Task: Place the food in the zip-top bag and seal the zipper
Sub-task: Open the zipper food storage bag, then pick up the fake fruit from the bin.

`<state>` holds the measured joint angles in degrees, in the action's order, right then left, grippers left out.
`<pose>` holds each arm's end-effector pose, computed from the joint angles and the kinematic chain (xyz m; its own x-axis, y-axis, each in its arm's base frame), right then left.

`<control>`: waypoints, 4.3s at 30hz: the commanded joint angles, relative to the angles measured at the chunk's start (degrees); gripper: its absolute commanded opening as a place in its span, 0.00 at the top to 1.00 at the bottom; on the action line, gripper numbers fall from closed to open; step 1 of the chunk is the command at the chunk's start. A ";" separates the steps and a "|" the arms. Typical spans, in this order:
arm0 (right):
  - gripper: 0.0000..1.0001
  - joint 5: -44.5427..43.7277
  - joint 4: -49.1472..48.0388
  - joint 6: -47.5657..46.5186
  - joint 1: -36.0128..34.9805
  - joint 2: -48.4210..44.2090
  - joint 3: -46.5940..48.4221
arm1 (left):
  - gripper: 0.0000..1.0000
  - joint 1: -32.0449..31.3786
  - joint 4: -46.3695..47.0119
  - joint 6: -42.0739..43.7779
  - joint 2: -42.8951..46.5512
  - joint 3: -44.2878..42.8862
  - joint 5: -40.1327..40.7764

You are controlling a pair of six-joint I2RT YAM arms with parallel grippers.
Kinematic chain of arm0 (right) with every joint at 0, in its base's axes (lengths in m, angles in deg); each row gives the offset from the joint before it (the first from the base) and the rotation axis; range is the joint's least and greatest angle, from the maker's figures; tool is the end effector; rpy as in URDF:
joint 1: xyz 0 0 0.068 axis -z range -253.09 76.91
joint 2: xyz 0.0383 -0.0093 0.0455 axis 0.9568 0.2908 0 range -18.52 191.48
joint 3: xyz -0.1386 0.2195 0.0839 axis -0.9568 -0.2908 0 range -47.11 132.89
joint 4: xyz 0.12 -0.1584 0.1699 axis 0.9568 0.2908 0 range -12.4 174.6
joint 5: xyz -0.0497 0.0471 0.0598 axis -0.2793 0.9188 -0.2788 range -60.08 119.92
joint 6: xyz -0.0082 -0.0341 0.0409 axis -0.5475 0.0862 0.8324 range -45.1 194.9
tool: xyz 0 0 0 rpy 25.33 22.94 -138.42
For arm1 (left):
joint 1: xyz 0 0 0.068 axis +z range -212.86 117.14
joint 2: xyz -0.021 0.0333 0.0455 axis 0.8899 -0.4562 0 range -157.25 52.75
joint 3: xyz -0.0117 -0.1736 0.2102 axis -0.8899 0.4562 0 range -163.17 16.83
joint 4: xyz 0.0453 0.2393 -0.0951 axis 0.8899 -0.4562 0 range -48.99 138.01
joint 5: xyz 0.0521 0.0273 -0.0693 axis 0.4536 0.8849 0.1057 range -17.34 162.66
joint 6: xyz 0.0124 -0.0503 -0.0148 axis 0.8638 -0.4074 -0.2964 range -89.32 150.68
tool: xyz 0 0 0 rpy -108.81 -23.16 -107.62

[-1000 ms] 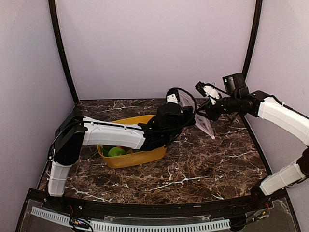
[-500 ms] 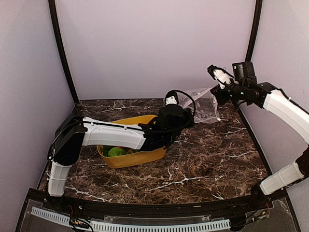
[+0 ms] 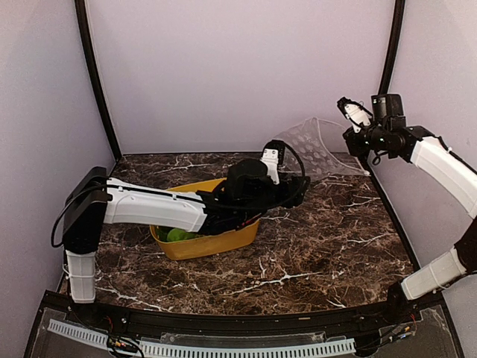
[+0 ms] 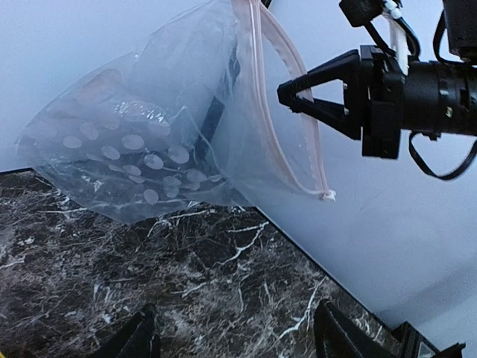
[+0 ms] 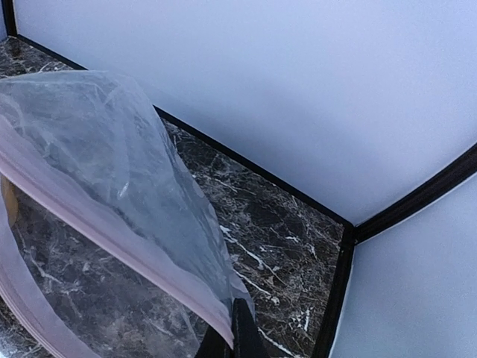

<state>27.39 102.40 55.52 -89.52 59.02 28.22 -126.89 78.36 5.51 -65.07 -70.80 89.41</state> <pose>0.2958 0.0856 0.3720 -0.3297 -0.4428 -0.8338 -0.3755 0.8718 -0.3145 0.2252 -0.4390 0.2760 -0.3113 -0.2907 -0.9048 0.6654 0.6130 -0.4259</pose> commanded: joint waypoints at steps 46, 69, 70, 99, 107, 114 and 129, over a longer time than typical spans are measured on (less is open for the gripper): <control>1.00 36.91 8.21 1.42 -0.80 10.78 -2.12 | 0.01 15.02 -54.13 -3.84 15.19 7.46 4.18; 1.00 36.63 9.04 0.90 -0.88 11.34 -1.35 | 0.07 15.82 -63.03 -7.35 4.71 -2.16 7.67; 1.00 36.70 9.09 0.88 -0.84 11.38 -1.31 | 0.07 15.84 -63.04 -7.39 4.58 -2.22 7.68; 1.00 35.55 10.04 0.12 -0.98 10.53 -0.96 | 0.38 16.03 -63.49 -6.39 9.62 -2.99 7.27; 1.00 29.15 12.20 -1.03 -0.49 9.68 2.09 | 0.40 14.39 -62.20 -4.13 15.46 -2.36 5.33; 1.00 24.11 16.74 -0.57 8.36 9.03 13.21 | 0.42 10.64 -56.75 0.26 19.99 -2.28 3.84; 1.00 14.58 13.52 1.43 7.55 1.91 2.68 | 0.45 6.58 -36.31 4.41 24.39 3.20 -8.72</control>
<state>41.40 116.82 54.87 -79.29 59.70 36.77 -119.96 35.10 8.88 -42.88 -69.49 86.24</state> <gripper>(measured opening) 0.004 0.670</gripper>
